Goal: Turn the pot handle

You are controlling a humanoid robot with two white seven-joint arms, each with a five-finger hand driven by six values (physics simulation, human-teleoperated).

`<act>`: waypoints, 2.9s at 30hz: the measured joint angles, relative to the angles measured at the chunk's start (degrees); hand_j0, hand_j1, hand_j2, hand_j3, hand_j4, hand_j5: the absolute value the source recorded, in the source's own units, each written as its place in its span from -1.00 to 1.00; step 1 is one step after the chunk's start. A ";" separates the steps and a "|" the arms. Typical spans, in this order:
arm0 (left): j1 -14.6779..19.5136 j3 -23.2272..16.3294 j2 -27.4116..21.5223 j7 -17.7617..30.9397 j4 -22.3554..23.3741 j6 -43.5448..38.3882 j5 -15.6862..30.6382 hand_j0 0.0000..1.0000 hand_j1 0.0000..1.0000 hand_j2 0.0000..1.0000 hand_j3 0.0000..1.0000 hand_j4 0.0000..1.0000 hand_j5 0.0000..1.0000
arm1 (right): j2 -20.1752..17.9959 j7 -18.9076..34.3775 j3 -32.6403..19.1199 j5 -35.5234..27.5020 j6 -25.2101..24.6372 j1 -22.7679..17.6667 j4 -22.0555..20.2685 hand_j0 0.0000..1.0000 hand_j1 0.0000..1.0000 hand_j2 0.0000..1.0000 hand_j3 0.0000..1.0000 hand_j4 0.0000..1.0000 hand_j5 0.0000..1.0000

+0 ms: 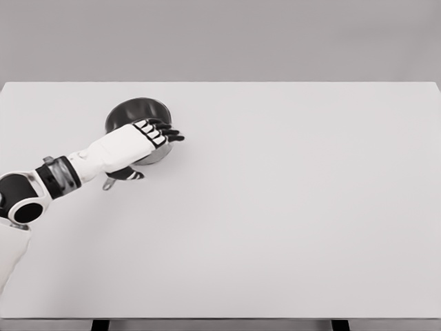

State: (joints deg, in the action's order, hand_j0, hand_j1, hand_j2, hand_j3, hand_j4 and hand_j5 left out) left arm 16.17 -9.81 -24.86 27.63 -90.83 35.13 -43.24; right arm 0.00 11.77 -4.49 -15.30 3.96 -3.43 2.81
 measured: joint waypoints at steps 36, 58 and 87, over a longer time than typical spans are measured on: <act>-0.44 4.11 -3.14 0.00 1.38 0.00 -0.09 1.00 1.00 1.00 1.00 1.00 1.00 | 0.00 0.00 0.00 0.00 0.00 0.00 0.00 1.00 1.00 1.00 1.00 1.00 1.00; 0.26 4.48 -5.05 0.00 2.66 -0.64 -0.09 1.00 1.00 1.00 1.00 1.00 1.00 | 0.00 -0.01 0.00 0.00 0.00 0.00 0.00 1.00 1.00 1.00 1.00 1.00 1.00; 0.35 7.78 -5.98 0.00 6.08 -3.72 -0.05 1.00 1.00 1.00 1.00 1.00 1.00 | 0.00 -0.01 0.00 0.00 0.00 0.00 0.00 1.00 1.00 1.00 1.00 1.00 1.00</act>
State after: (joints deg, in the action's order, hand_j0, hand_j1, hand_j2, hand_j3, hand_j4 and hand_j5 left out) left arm 16.52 -2.03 -30.85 27.63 -84.75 31.42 -43.29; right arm 0.00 11.77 -4.49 -15.30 3.96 -3.43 2.81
